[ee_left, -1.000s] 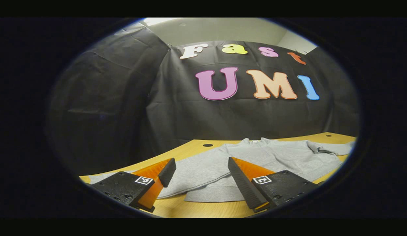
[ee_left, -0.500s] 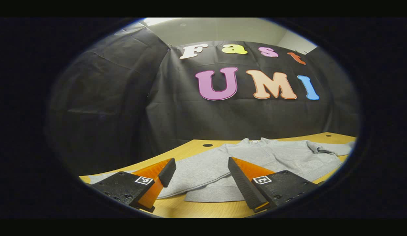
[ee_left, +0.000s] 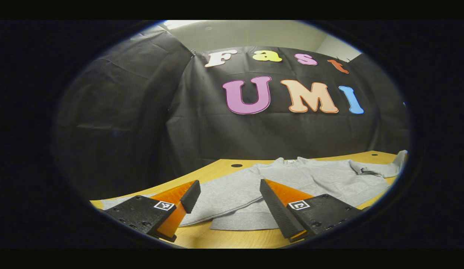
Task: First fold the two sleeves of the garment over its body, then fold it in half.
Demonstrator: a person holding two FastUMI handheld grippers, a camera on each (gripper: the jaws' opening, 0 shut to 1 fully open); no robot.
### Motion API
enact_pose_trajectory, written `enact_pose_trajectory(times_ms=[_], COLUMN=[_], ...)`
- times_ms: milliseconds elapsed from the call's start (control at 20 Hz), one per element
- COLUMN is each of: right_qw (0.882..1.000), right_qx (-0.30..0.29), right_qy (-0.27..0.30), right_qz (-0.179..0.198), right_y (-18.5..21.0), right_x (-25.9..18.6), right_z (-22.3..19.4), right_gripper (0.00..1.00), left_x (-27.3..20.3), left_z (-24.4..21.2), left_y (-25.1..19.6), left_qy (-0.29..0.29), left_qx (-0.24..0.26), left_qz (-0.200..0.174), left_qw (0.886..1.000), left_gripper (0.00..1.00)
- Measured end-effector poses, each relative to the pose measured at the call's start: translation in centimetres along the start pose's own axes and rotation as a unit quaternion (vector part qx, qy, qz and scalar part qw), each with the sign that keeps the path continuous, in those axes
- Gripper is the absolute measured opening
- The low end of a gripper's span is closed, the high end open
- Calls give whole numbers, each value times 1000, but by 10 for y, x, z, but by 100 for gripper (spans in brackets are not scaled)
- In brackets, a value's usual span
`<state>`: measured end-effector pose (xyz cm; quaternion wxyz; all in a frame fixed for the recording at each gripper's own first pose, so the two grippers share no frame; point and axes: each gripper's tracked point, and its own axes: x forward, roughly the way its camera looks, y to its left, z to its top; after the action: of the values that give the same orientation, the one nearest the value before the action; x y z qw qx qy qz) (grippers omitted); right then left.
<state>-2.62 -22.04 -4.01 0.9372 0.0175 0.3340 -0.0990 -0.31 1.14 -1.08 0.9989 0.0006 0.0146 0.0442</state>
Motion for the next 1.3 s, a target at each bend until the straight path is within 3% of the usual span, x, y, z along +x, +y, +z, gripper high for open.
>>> enact_pose_trajectory(times_ms=[750,950,1300], right_qw=[988,981,961], right_qx=[-32,-55,-45], right_qy=[-78,-106,-134], right_qz=[130,156,238], right_y=[162,219,339], right_x=[37,43,54], right_z=[131,164,199], right_gripper=[2,2,2], left_x=[0,0,0], left_z=[-1,-1,-1], left_y=[0,0,0], left_qy=[0,0,-1], left_qx=[0,0,-1], left_qz=[-1,-1,-1], left_qw=[1000,1000,1000], left_gripper=[95,94,94])
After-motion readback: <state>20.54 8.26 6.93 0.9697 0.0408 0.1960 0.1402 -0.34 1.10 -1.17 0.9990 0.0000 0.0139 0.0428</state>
